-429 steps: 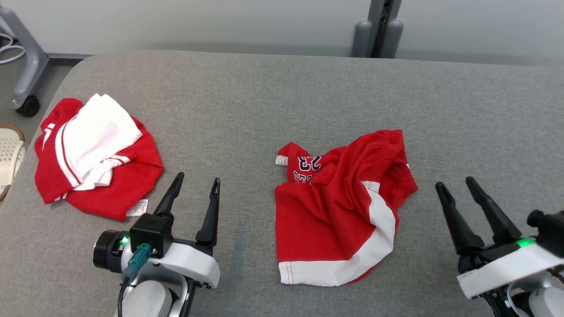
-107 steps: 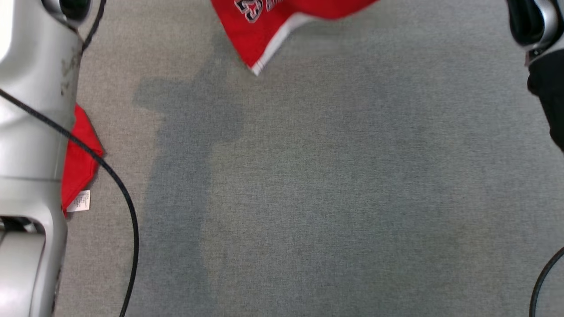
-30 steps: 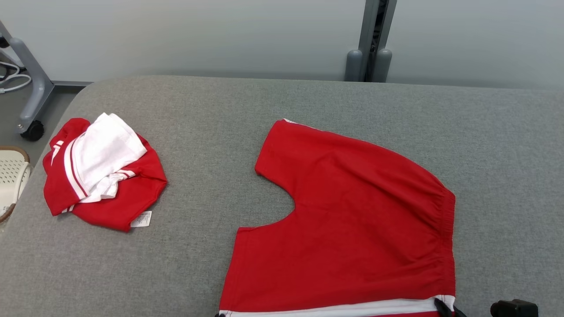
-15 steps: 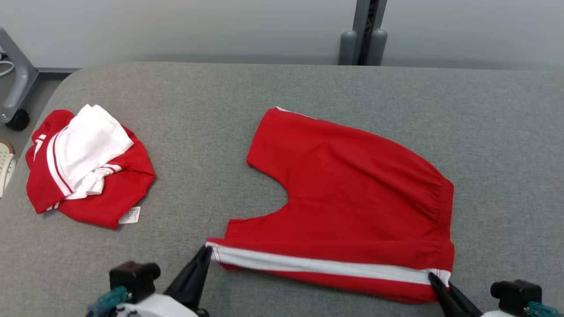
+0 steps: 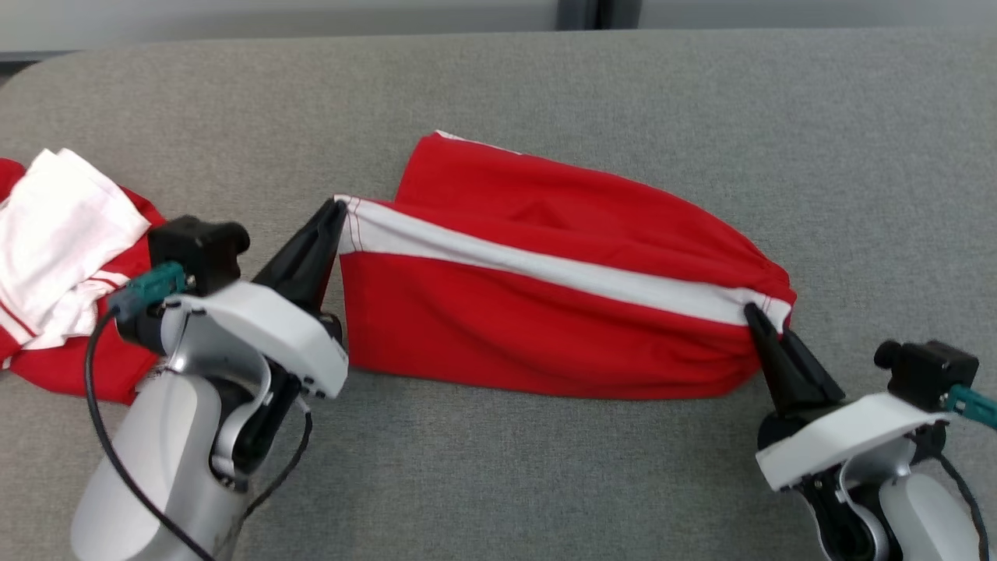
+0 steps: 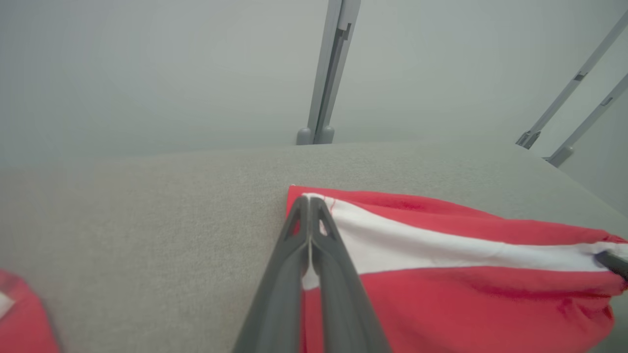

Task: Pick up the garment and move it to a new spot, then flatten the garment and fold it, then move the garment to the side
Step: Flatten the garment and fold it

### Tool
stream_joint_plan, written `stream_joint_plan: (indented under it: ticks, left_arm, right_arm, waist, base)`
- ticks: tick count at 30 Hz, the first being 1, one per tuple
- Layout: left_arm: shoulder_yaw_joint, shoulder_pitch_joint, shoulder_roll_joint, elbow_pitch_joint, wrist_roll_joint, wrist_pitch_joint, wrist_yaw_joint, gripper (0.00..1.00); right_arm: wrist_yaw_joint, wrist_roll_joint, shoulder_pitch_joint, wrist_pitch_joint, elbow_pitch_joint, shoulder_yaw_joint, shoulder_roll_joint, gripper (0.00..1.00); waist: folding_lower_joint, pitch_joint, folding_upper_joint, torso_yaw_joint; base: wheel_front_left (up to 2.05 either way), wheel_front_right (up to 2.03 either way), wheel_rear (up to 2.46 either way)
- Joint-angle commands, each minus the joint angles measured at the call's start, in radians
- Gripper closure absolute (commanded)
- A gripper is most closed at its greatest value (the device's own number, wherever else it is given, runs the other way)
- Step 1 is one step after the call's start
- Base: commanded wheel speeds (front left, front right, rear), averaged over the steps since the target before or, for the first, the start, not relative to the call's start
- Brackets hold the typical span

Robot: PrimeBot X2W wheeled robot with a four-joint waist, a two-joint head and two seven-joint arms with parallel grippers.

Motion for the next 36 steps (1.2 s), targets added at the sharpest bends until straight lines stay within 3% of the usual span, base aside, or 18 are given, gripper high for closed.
stream_joint_plan:
  ticks: [1, 12, 24, 25, 26, 27, 31, 36]
  left_arm:
    - [-0.002, -0.067, -0.002, 0.045, 0.003, 0.002, -0.015, 1.0]
    - [-0.031, -0.406, -0.035, 0.394, 0.003, -0.073, -0.065, 1.0]
    - [-0.067, -0.57, -0.059, 0.683, -0.02, -0.166, -0.082, 1.0]
    - [-0.072, -0.576, -0.064, 0.699, -0.027, -0.173, -0.082, 0.88]
    - [-0.077, -0.581, -0.063, 0.712, -0.025, -0.184, -0.082, 0.18]
    - [-0.082, -0.586, -0.064, 0.722, -0.025, -0.2, -0.083, 0.0]
    - [-0.093, -0.581, -0.065, 0.745, -0.011, -0.305, -0.082, 0.0]
    - [-0.108, -0.521, -0.058, 0.707, 0.031, -0.405, -0.04, 0.0]
  right_arm:
    - [0.0, 0.011, -0.05, -0.012, 0.017, 0.004, -0.004, 1.0]
    - [0.0, 0.066, -0.296, -0.087, 0.187, 0.063, -0.009, 1.0]
    - [0.0, 0.137, -0.417, -0.158, 0.308, 0.168, -0.007, 1.0]
    - [0.0, 0.143, -0.42, -0.164, 0.311, 0.173, -0.01, 0.71]
    - [0.0, 0.15, -0.422, -0.169, 0.315, 0.179, -0.012, 0.48]
    - [0.0, 0.155, -0.422, -0.174, 0.315, 0.185, -0.015, 0.0]
    - [0.0, 0.148, -0.399, -0.199, 0.305, 0.181, -0.033, 0.0]
    - [0.0, 0.118, -0.353, -0.211, 0.269, 0.153, -0.039, 0.0]
  waist:
    - [0.0, 0.048, -0.0001, -0.029]
    - [0.0, 0.167, -0.0001, -0.084]
    - [0.0, 0.215, -0.0001, -0.12]
    - [0.0, 0.215, -0.0001, -0.119]
    - [0.0, 0.215, -0.0001, -0.118]
    - [0.0, 0.214, -0.0001, -0.116]
    - [0.0, 0.203, -0.0001, -0.103]
    - [0.0, 0.181, -0.0001, -0.087]
  base:
    - [0.0, 0.0, 0.0]
    - [0.0, 0.0, 0.0]
    - [0.0, 0.0, 0.0]
    - [0.0, 0.0, 0.0]
    - [0.0, 0.0, 0.0]
    - [0.0, 0.0, 0.0]
    - [0.0, 0.0, 0.0]
    - [0.0, 0.0, 0.0]
